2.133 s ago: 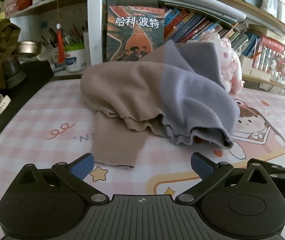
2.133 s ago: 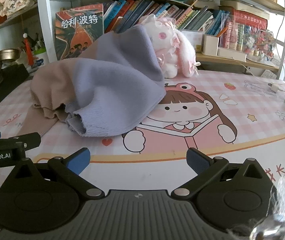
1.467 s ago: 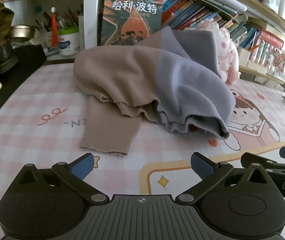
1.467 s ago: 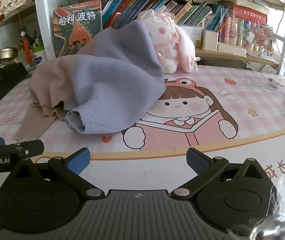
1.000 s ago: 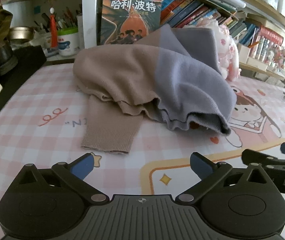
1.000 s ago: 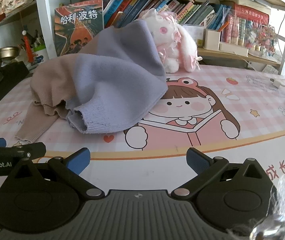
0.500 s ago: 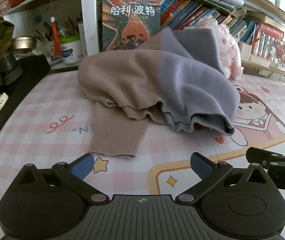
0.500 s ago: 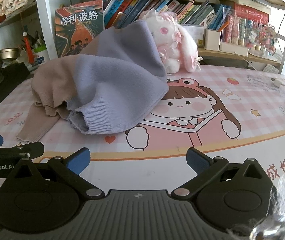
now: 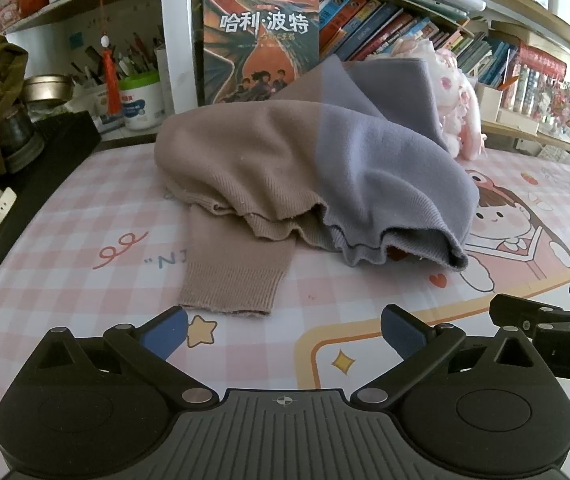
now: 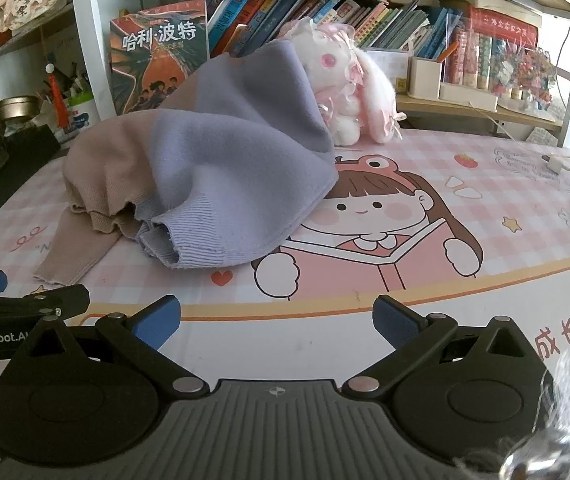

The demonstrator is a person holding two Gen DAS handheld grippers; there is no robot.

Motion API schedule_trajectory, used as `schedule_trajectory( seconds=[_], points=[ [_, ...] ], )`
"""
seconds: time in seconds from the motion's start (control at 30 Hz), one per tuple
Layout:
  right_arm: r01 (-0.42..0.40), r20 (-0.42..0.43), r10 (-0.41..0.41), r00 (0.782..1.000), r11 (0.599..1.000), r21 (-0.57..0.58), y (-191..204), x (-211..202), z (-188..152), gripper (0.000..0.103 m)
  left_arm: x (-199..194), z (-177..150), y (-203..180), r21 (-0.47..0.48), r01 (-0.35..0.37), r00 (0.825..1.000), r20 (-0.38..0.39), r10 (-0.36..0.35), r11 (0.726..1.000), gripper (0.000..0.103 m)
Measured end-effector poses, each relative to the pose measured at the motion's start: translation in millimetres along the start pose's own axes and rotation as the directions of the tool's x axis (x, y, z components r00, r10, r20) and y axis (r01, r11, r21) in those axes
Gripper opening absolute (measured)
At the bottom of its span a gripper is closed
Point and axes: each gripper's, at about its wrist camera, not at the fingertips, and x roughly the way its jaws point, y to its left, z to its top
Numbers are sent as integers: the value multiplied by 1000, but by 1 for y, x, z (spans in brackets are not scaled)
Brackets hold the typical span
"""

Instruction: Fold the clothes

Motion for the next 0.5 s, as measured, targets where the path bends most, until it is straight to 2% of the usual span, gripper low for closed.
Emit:
schedule_trajectory(
  seconds=[0.3, 0.5],
  points=[
    [1, -4, -1, 1000, 1000, -3, 2, 2, 0, 103, 2, 0, 0, 3, 1, 1000, -8, -1, 1000, 103],
    [3, -7, -3, 1000, 1000, -6, 2, 3, 1, 103, 0, -1, -2, 18, 12, 999, 36, -13, 1000, 103]
  ],
)
